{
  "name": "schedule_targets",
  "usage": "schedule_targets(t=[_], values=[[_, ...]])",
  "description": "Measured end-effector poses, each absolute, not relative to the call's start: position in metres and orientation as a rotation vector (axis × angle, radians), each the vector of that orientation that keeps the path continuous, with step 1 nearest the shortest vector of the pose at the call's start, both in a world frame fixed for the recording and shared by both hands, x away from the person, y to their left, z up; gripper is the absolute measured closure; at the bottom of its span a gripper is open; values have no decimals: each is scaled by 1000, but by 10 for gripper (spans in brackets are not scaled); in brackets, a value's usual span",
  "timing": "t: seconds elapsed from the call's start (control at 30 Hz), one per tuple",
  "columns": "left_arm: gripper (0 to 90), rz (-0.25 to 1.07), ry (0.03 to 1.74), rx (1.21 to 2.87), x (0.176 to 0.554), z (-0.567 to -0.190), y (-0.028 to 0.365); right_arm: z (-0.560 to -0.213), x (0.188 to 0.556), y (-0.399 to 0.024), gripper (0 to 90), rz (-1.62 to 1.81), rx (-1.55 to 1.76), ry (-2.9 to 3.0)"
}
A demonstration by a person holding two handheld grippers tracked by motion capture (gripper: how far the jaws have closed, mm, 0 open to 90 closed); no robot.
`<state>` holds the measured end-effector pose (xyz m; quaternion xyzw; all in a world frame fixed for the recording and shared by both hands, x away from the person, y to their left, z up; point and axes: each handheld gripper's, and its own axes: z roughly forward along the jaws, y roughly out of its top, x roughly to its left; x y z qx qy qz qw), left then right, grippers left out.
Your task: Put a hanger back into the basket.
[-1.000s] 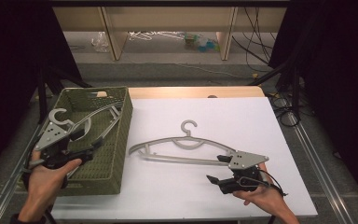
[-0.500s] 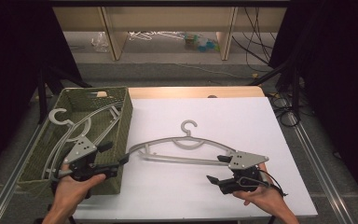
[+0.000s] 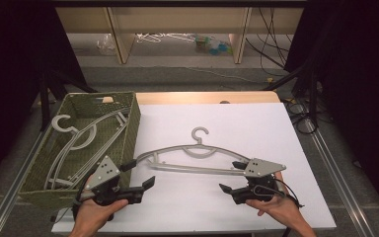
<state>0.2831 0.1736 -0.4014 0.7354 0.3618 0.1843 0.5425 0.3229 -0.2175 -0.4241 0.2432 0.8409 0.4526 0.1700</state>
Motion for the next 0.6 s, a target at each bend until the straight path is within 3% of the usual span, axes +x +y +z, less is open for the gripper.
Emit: schedule_targets(t=[0.6], values=[[167,406,833,1780,272,-422,162,-431,334,-214,185,1276,698,2405]])
